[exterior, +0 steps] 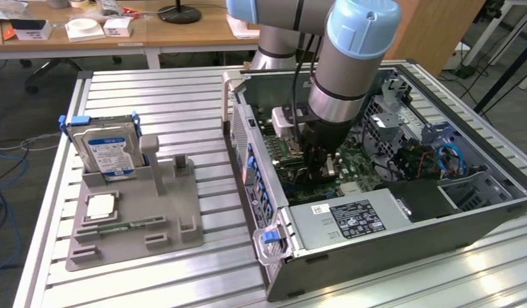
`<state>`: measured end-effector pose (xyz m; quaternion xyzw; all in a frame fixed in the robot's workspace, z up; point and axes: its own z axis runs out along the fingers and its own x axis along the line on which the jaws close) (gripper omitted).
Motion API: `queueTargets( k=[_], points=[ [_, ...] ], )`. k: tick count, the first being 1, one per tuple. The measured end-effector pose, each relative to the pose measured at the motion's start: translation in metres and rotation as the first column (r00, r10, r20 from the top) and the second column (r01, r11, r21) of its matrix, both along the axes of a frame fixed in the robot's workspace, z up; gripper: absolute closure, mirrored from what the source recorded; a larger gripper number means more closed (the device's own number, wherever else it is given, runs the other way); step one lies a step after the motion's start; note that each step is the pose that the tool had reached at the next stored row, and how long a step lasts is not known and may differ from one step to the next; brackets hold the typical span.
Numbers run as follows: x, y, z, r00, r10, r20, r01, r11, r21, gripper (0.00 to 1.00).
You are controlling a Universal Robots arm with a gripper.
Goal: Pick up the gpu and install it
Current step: 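Insert the gpu into the slot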
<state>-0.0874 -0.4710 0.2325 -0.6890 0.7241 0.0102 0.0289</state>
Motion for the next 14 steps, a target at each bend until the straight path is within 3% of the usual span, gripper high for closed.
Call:
queueTargets(
  k=[7, 14],
  points=[
    [-0.0003, 0.0003, 0.0032, 1.0, 0.0, 0.001, 0.0, 1.0, 0.0025, 0.74],
    [-0.0024, 0.0006, 0.0043, 1.0, 0.0, 0.0008, 0.0, 1.0, -0.0003, 0.74]
  ],
)
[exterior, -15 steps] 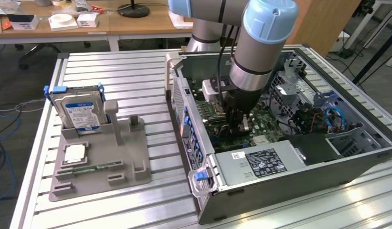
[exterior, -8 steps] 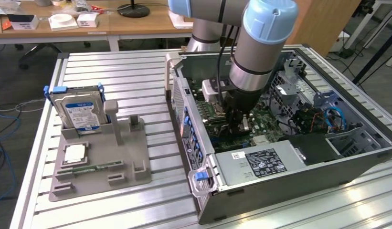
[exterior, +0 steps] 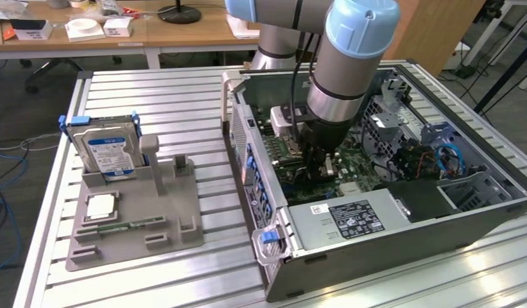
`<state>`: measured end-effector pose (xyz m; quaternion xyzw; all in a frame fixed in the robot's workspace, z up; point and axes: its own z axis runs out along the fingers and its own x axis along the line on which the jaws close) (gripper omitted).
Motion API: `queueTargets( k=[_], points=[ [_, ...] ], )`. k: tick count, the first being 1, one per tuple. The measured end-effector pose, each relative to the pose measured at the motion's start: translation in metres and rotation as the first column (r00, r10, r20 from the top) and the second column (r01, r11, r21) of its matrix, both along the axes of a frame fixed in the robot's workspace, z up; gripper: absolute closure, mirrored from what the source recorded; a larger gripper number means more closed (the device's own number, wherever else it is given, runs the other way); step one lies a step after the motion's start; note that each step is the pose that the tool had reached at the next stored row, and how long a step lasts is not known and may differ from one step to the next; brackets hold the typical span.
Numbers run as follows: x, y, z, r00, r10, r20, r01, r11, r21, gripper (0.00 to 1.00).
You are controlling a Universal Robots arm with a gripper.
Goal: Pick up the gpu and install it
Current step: 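Insert the gpu into the slot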
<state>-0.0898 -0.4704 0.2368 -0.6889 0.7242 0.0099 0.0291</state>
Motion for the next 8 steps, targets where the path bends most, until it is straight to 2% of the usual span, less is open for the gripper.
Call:
queueTargets(
  k=[8],
  points=[
    [0.0, 0.0, 0.002, 1.0, 0.0, 0.0001, 0.0, 1.0, -0.0002, 0.74]
  ],
)
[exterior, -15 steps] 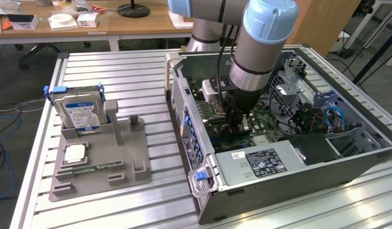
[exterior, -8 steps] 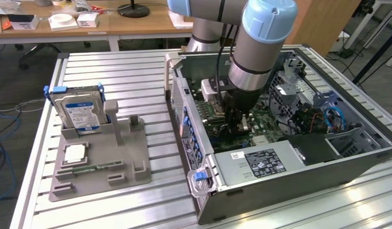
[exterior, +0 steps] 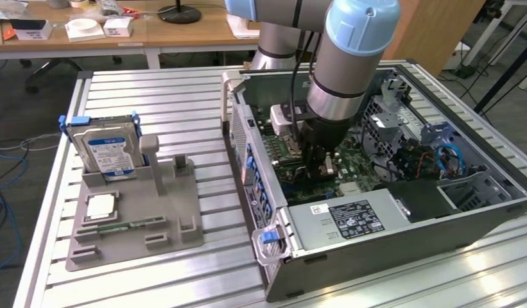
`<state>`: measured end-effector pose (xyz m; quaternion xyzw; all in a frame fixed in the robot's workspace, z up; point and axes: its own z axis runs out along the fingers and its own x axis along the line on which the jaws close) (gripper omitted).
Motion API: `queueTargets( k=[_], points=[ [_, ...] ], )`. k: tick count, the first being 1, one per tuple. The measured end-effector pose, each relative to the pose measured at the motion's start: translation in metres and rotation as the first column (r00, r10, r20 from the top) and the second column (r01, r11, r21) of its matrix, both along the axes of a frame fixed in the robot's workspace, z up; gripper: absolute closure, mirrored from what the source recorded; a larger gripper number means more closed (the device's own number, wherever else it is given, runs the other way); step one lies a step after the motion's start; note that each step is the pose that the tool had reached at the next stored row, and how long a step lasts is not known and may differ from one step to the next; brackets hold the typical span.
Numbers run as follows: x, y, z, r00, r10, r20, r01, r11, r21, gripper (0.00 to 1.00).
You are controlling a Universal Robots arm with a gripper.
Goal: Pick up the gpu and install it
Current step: 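Insert the gpu into the slot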
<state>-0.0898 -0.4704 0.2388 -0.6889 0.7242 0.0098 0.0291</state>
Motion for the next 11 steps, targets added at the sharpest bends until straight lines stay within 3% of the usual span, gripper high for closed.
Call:
queueTargets(
  k=[11],
  points=[
    [0.0, 0.0, -0.0058, 1.0, 0.0, 0.0001, 0.0, 1.0, -0.0001, 0.74]
  ],
)
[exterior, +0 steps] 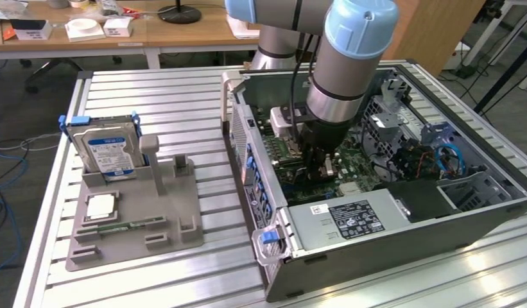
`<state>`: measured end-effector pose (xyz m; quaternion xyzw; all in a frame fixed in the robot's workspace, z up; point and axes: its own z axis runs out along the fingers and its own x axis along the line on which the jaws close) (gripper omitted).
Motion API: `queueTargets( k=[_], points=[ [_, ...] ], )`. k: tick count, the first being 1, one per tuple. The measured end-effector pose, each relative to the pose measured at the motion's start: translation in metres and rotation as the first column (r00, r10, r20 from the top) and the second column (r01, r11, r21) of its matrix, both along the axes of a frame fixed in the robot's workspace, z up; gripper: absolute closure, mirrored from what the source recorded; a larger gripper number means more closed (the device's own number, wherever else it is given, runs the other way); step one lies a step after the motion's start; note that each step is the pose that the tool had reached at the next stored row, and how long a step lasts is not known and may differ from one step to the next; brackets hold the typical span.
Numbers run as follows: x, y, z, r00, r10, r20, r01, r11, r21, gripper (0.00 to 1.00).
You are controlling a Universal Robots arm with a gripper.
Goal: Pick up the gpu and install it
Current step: 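Insert the gpu into the slot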
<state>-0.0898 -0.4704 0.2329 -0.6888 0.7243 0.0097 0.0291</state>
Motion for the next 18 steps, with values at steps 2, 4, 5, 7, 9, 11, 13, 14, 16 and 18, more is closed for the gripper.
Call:
queueTargets(
  k=[2, 4, 5, 7, 9, 11, 13, 14, 16, 18],
  points=[
    [0.0, 0.0, 0.0, 1.0, 0.0, 0.0, 0.0, 1.0, 0.0001, 0.74],
    [0.0, 0.0, -0.0001, 1.0, 0.0, 0.0, 0.0, 1.0, 0.0001, 0.74],
    [0.0, 0.0, -0.0002, 1.0, 0.0, 0.0, 0.0, 1.0, 0.0, 0.74],
    [0.0, 0.0, -0.0003, 1.0, 0.0, 0.0, 0.0, 1.0, -0.0001, 0.74],
    [0.0, 0.0, -0.0004, 1.0, 0.0, 0.0001, 0.0, 1.0, 0.0, 0.74],
    [0.0, 0.0, -0.0004, 1.0, 0.0, 0.0002, 0.0, 1.0, 0.0001, 0.74],
    [0.0, 0.0, -0.0004, 1.0, 0.0, 0.0002, 0.0, 1.0, 0.0002, 0.74],
    [0.0, 0.0, -0.0004, 1.0, 0.0, 0.0002, 0.0, 1.0, 0.0002, 0.74],
    [-0.0002, 0.0001, -0.0006, 1.0, 0.0, -0.0001, 0.0, 1.0, 0.0008, 0.73],
    [-0.0004, 0.0002, -0.0012, 1.0, -0.001, 0.0008, 0.001, 1.0, 0.0017, 0.68]
  ],
)
